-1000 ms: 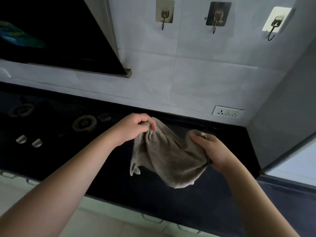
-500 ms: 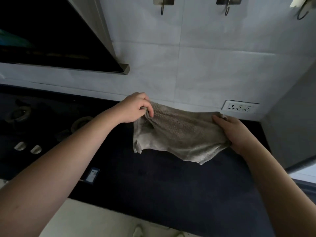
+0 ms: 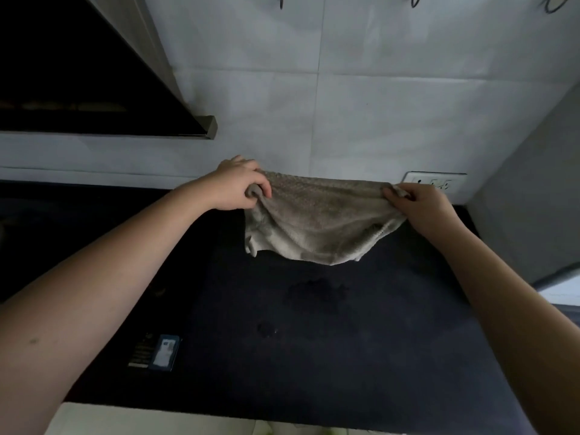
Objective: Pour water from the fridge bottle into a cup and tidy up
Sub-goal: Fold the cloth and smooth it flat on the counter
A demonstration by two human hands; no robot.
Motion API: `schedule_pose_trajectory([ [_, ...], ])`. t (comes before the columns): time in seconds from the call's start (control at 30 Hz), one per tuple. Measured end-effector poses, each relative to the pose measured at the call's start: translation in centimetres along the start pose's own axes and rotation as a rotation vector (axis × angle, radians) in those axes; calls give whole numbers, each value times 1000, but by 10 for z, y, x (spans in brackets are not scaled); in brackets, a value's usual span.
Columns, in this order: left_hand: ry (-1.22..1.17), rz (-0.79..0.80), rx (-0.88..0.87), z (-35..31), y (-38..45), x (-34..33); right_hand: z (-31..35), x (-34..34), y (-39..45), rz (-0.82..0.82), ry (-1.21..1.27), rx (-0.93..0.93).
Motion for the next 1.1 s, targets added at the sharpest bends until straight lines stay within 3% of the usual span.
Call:
schedule_pose_trajectory([
  [0.23,-92,-15,-52,18,30,12,3,0,35,-19,-30,-87],
  [0.37,-137,-34,-15,27,50,17,-2,-7,53,12,255,-243],
  [0.47,-86,-151,-30,33,62,18,-2,-9,66,-41,381,-263],
  [0.77,105,-628,-78,27,56,23,2,2,65,-167,233,-112],
  [0.9,253,-582,-131,28,44,-7,-29,-17,43,-82,154,-105],
  [1.1,245,-288,-159,24,-6,-114,-97,-62,-7,96,66,-261],
])
Point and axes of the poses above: each hand's wrist, its own y-axis towards the middle knuckle, its own x-axis out of the back of the hand, z = x × y, the point moved 2 cm from there along y, towards the middle knuckle, and after that the axes turned 4 degrees about y, right-handed, at the moved point
